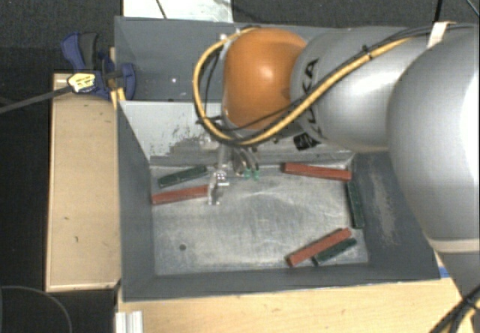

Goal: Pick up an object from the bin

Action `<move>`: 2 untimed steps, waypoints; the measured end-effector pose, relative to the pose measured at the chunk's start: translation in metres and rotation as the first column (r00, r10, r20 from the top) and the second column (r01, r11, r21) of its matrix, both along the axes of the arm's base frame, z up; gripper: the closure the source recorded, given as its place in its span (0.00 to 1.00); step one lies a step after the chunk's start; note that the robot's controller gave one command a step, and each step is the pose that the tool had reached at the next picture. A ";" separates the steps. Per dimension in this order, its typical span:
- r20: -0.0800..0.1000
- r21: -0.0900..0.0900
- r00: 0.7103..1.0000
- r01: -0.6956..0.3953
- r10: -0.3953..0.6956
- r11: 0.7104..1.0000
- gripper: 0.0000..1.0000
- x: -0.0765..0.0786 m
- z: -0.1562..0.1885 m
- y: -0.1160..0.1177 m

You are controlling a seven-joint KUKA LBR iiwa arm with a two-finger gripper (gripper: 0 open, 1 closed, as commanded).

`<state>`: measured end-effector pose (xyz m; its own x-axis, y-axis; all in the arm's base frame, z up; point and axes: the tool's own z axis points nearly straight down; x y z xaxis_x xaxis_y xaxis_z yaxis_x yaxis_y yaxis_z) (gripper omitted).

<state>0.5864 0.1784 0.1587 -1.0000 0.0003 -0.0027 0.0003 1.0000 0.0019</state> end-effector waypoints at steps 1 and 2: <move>0.000 0.000 1.000 0.002 -0.002 1.000 0.00 0.000 0.000 0.000; 0.027 0.005 0.999 -0.025 0.025 1.000 1.00 0.012 -0.077 -0.006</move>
Offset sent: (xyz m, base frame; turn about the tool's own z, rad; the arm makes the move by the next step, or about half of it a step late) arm 0.0027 -0.0066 -0.0887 -0.0309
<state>0.5985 0.1728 0.0821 -0.9992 -0.0246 -0.0301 -0.0248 0.9997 0.0070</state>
